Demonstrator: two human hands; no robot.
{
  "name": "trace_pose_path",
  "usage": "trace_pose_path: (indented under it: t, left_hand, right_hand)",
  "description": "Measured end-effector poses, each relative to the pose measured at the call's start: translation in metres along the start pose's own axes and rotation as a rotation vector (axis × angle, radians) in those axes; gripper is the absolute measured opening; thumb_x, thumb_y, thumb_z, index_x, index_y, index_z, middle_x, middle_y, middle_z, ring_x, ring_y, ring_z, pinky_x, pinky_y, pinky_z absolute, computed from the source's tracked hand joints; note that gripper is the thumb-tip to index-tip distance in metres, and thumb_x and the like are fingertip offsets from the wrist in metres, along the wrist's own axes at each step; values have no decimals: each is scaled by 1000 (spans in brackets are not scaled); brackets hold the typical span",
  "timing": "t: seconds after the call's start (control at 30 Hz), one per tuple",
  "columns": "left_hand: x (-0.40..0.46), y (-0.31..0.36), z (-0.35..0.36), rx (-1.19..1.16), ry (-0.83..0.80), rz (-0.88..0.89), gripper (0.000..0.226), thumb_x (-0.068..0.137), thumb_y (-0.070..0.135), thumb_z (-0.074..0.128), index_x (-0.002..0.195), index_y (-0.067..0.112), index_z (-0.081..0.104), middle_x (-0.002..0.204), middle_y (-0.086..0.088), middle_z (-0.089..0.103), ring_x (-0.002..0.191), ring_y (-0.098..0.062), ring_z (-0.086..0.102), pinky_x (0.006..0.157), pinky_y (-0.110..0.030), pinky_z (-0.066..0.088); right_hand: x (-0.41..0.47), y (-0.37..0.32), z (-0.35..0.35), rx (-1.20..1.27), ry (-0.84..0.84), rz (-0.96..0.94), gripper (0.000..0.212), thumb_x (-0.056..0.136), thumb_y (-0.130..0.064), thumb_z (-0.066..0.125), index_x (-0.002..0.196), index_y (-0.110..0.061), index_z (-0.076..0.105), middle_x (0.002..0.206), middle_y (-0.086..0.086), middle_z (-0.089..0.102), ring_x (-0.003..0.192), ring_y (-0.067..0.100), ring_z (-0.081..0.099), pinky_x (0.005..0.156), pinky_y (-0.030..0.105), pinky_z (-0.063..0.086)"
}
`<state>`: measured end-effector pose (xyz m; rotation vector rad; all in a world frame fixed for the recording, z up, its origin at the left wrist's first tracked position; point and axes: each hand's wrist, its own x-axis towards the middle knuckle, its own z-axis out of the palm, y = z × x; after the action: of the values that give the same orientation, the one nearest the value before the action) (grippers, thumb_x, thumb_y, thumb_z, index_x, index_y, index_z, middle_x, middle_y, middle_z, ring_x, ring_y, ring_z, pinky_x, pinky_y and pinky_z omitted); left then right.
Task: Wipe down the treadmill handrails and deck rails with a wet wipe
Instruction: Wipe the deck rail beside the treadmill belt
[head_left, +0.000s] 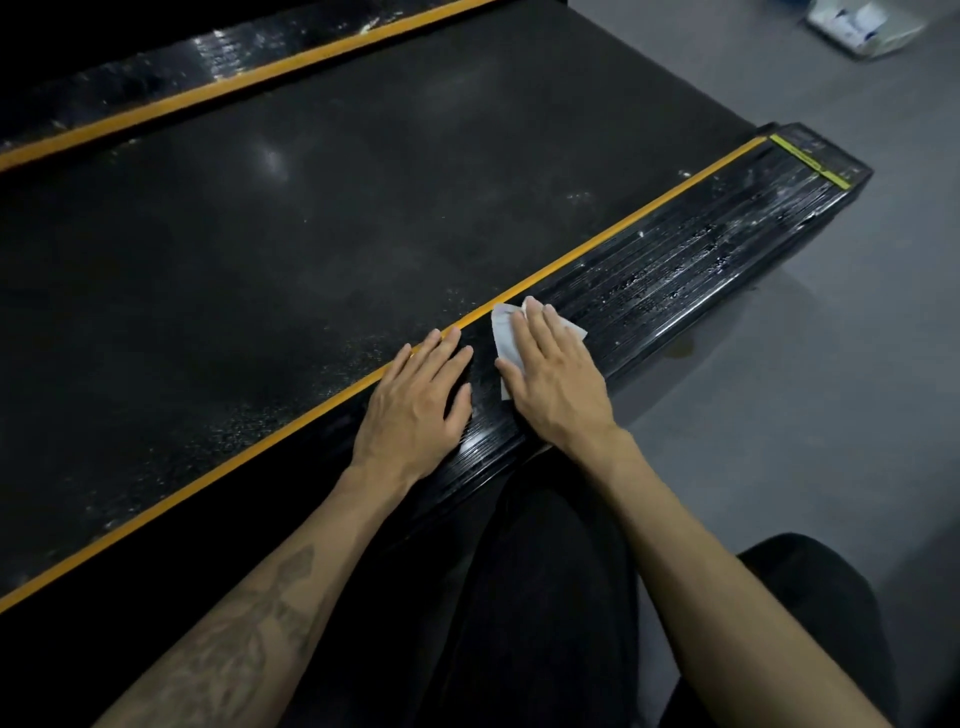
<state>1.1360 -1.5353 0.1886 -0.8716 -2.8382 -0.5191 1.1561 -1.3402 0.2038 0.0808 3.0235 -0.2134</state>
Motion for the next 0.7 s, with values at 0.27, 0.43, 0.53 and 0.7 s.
trace_pose_path:
  t: [0.27,0.43,0.53,0.7]
  left_hand:
    - [1,1,0,-21,6,-10,49,105,30,47,150,13,51,161,-5,42,153,-20,31,126,-45,26]
    - [1,4,-1,-31,-4,-24,48,105,29,49,150,12,50,161,-6,41,153,-21,31,127,-45,24]
    - [2,4,-4,-36,-22,-27,48,105,27,52,150,11,51,161,-7,41,153,-23,31,127,-45,23]
    - [8,13,-6,-46,-52,-81,45,102,24,55,144,10,56,159,-9,45,151,-27,35,125,-54,25]
  right_hand:
    - [-18,-19,9,52,51,68,74,107,-54,13,163,-6,6,172,11,-3,159,23,-4,130,38,3]
    - [-16,-4,3,28,39,87,74,108,-54,14,164,-7,4,172,11,-5,159,21,-5,129,37,3]
    - [-29,-23,13,-13,51,145,75,108,-53,12,162,-2,3,171,18,-3,159,28,-3,129,41,7]
    - [-14,-5,2,0,5,27,73,108,-54,17,164,-9,3,172,9,-7,159,21,-7,129,38,2]
